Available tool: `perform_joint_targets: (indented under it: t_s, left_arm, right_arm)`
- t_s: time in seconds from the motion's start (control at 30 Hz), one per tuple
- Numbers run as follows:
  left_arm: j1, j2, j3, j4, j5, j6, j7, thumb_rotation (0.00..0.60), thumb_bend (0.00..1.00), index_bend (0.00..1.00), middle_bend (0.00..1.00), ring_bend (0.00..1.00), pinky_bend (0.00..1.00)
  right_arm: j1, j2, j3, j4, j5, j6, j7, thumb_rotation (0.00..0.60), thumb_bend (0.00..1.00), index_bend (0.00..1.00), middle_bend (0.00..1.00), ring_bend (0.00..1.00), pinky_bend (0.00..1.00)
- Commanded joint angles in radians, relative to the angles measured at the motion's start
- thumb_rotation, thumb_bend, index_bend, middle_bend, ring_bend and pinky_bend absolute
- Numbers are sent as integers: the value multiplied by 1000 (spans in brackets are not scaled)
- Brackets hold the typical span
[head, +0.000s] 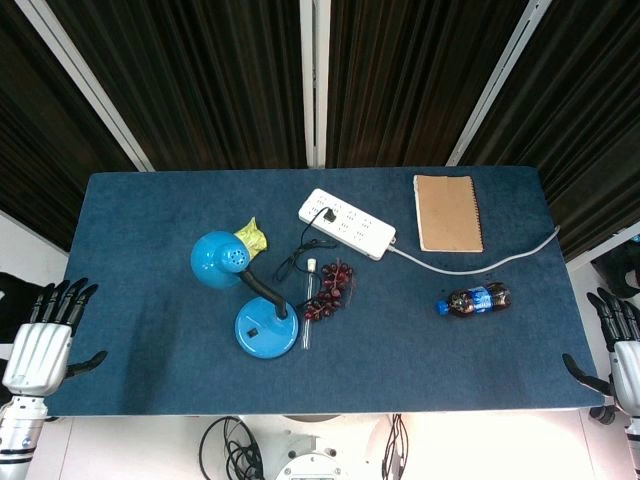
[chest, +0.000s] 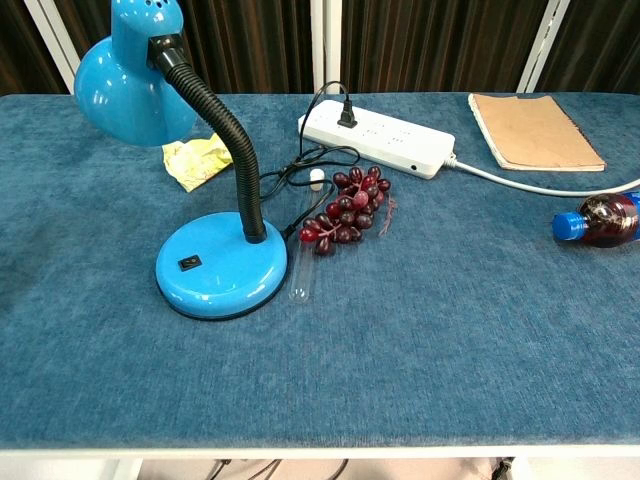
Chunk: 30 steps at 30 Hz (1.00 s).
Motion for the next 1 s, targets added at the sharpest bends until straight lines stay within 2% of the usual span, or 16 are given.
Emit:
perform_joint_targets:
  t_s: [0.03,0.3,0.37,0.43,0.5,0.6,0.7,0.8,1.0]
  left_arm:
    - [1,0,0,0,2,2,0,600,0,90,39,0,0]
    - [2,4,8,-3,22,7,0,600,7,90,40,0,0]
    - [-3,9,14,-11,27,-7,-6,600,38,87,66,2,31]
    - [-16,16,24,-20,48,-28,-30,600,82,85,159,60,137]
    - [-31,14,32,-23,70,-50,-43,600,132,85,355,227,309]
    - [-57,3,40,-35,77,-100,-17,600,225,85,564,435,503]
    - [-99,-20,54,-47,101,-176,29,600,318,85,679,608,638]
    - [-142,-62,59,-57,114,-251,93,600,365,85,724,672,669]
    - [-213,-158,41,-71,71,-374,225,600,368,85,742,687,669]
  right_arm:
    - [-1,0,0,1,0,1,1,600,176,0,0,0,0]
    - [0,-2,1,7,-1,1,7,600,176,0,0,0,0]
    - [2,-1,5,5,2,1,8,600,176,0,0,0,0]
    - [5,0,7,2,2,-1,7,600,176,0,0,0,0]
    - [7,1,7,-1,3,-6,4,600,176,0,0,0,0]
    - [6,1,3,-2,3,-9,5,600,176,0,0,0,0]
    - [4,-2,3,6,10,-10,12,600,176,0,0,0,0]
    - [3,-3,3,12,12,-12,20,600,176,0,0,0,0]
    - [3,-1,5,10,7,-5,23,600,176,0,0,0,0]
